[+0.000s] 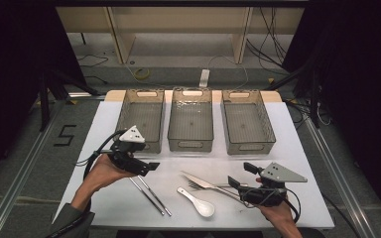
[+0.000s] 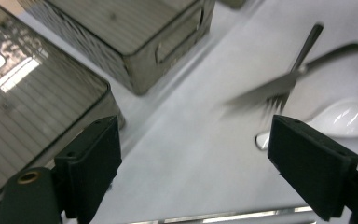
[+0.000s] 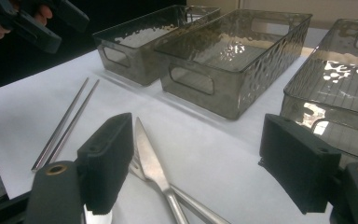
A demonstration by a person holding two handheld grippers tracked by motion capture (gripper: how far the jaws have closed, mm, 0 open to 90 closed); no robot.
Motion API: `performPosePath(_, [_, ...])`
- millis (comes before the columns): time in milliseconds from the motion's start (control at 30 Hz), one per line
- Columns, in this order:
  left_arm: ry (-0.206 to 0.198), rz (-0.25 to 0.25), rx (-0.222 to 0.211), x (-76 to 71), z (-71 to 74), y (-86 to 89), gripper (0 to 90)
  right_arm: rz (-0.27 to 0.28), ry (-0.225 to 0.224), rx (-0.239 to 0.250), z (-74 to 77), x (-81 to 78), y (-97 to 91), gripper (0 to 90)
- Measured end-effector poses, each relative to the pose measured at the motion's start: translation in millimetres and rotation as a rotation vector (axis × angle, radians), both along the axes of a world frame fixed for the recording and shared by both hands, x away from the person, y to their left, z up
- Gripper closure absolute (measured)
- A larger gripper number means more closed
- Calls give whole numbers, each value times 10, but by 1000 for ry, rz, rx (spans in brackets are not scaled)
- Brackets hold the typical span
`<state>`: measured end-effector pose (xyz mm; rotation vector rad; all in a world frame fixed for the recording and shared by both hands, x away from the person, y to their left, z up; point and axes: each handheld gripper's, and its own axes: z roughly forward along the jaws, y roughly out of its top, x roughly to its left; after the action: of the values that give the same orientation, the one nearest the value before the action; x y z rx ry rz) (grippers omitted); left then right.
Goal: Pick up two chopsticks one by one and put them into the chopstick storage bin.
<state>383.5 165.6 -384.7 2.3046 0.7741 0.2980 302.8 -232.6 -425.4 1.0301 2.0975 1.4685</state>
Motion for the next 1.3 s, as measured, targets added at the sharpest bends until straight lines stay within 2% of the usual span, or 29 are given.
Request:
performPosePath(133, [27, -19, 66, -12, -82, 0, 171, 5, 2, -2, 1, -8, 7, 270])
performPosePath(233, [49, -70, 143, -39, -132, -12, 193, 15, -1, -10, 4, -16, 18, 270])
performPosePath(333, [68, -116, 194, -75, -186, -15, 223, 21, -3, -19, 3, -17, 28, 271])
performPosePath(433, [97, -147, 199, -93, -228, 11, 237, 29, 0, -20, 0, -15, 36, 271])
performPosePath(567, [112, -175, 246, -103, -275, 51, 250, 28, -6, -27, 11, -18, 32, 272])
performPosePath(767, [134, -217, 303, -115, -416, 48, 292, 26, 5, -8, 11, -4, 7, 272])
performPosePath(933, [160, -259, 369, -125, -545, 36, 336, 50, 6, -30, 6, -20, 49, 272])
performPosePath(1167, [146, -303, 417, -120, -646, 23, 424, 57, 8, -32, 3, -16, 56, 272])
performPosePath(1300, [144, -322, 436, -108, -681, 22, 442, 62, 13, -34, 0, -19, 66, 272])
